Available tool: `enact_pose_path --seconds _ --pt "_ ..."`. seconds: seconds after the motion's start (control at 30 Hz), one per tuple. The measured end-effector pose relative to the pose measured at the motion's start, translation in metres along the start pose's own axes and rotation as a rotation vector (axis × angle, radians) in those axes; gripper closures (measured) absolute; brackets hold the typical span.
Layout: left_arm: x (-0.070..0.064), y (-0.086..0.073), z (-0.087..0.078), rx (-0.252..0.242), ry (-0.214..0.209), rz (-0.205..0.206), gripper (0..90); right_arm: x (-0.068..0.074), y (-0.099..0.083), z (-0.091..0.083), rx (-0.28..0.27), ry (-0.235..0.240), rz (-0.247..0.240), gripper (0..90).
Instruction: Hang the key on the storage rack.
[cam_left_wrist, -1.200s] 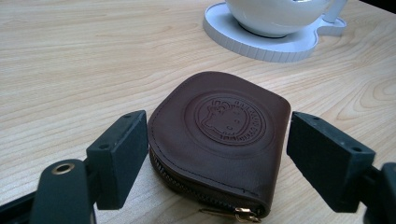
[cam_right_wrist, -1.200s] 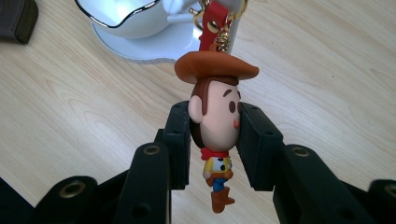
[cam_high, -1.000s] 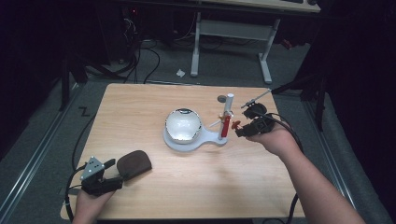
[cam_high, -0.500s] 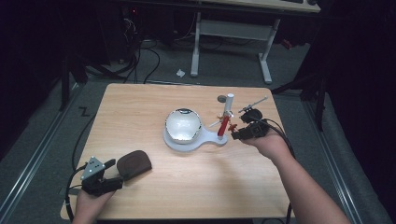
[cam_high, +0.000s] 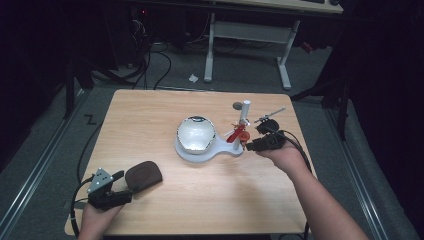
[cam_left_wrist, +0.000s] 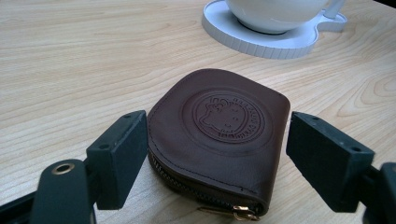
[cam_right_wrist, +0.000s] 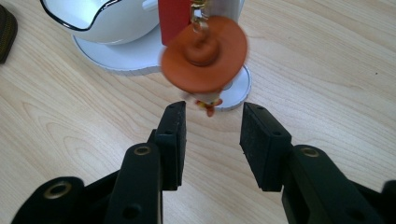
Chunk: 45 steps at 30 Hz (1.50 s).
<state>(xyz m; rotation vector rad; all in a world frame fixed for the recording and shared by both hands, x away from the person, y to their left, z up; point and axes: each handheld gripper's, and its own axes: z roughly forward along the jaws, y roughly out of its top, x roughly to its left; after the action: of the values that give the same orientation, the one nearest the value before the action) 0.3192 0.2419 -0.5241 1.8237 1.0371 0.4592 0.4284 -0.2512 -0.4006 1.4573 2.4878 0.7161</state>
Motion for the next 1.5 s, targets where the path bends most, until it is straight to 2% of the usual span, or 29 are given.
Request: enact_pose_path --seconds 0.23,0.27,0.4,0.47,0.53,0.63,0.73,0.77,0.9,0.93,0.97,1.0,1.07,1.13,1.2,1.3,1.4,1.5 --pt "0.000 0.001 0.000 -0.003 0.000 0.001 21.9 -0.001 -0.008 -0.007 -0.014 -0.011 0.001 60.4" --pt "0.000 0.001 0.000 -0.006 0.003 -0.004 21.9 0.000 -0.011 -0.009 -0.027 -0.030 -0.005 59.9" --pt "0.001 0.002 -0.001 -0.001 0.003 -0.010 22.0 0.001 -0.015 -0.012 -0.034 -0.052 -0.006 59.4" --pt "0.001 0.002 -0.001 -0.002 0.004 -0.013 22.0 0.001 -0.016 -0.013 -0.044 -0.049 -0.001 59.4" --pt "0.001 0.002 -0.001 -0.001 0.004 -0.015 22.0 0.001 -0.020 -0.014 -0.052 -0.058 -0.013 59.0" --pt "0.001 0.002 -0.001 0.001 0.006 -0.020 22.0 0.001 -0.028 -0.015 -0.061 -0.057 0.000 57.4" --pt "0.002 0.002 -0.001 0.001 0.011 -0.024 22.0 0.004 -0.036 -0.015 -0.075 -0.072 -0.011 54.7" --pt "0.002 0.003 -0.001 0.000 0.012 -0.031 22.0 0.006 -0.044 -0.015 -0.092 -0.077 -0.007 53.1" --pt "0.003 0.003 -0.001 0.005 0.013 -0.041 22.1 0.008 -0.055 -0.012 -0.118 -0.092 -0.025 51.4" --pt "0.003 0.003 -0.001 0.009 0.014 -0.045 22.1 0.008 -0.064 -0.010 -0.142 -0.103 -0.014 50.5" --pt "0.003 0.003 -0.001 0.015 0.012 -0.046 22.1 0.008 -0.064 -0.010 -0.142 -0.103 -0.014 50.5" --pt "0.003 0.003 0.000 0.015 0.011 -0.052 22.0 0.009 -0.075 -0.006 -0.167 -0.100 -0.014 50.4" --pt "0.003 0.004 0.000 0.015 0.011 -0.059 22.0 0.009 -0.079 -0.005 -0.173 -0.103 -0.007 50.4" --pt "0.003 0.005 -0.001 0.010 0.014 -0.066 22.4 0.010 -0.095 0.000 -0.219 -0.131 -0.009 50.5" --pt "0.004 0.006 -0.001 0.010 0.013 -0.070 22.5 0.010 -0.100 0.002 -0.232 -0.132 -0.008 50.5" --pt "0.004 0.007 -0.002 0.011 0.017 -0.075 23.0 0.009 -0.119 0.012 -0.281 -0.125 0.029 49.7" --pt "0.004 0.008 -0.003 0.007 0.018 -0.080 24.5 0.010 -0.134 0.020 -0.317 -0.133 0.026 49.8" --pt "0.004 0.008 -0.003 0.010 0.021 -0.084 24.9 0.010 -0.152 0.030 -0.353 -0.120 0.044 49.7"
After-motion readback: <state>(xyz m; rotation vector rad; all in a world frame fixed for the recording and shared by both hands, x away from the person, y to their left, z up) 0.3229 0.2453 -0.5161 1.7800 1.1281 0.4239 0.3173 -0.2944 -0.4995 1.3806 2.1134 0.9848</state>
